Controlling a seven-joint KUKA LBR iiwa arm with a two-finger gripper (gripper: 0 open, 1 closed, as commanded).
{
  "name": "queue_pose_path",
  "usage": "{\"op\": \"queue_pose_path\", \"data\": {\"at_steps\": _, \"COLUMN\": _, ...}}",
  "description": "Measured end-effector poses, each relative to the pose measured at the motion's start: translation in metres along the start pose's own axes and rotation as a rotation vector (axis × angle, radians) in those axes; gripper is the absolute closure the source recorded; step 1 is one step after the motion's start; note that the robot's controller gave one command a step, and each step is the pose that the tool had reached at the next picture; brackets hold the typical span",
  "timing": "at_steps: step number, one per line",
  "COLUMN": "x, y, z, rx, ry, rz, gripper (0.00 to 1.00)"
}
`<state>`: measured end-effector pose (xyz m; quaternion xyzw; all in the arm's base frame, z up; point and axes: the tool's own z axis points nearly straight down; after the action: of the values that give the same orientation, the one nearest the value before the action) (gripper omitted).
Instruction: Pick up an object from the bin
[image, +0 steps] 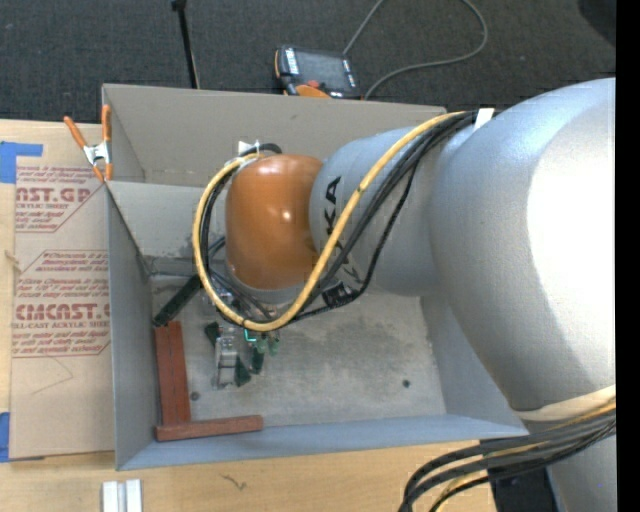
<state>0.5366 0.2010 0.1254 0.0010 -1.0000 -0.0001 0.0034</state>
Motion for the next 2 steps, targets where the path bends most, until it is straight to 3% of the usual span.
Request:
{"op": "queue_pose_path", "data": {"at_steps": 1, "x": 0.008, "y": -0.017, "z": 0.039, "rx": 0.0, "ry": -0.003, "rz": 0.123, "gripper": 0.0}}
{"op": "queue_pose_path", "data": {"at_steps": 2, "x": 0.012, "y": -0.083, "z": 0.055, "rx": 0.002, "ry": -0.004, "rz": 0.245, "gripper": 0.0}}
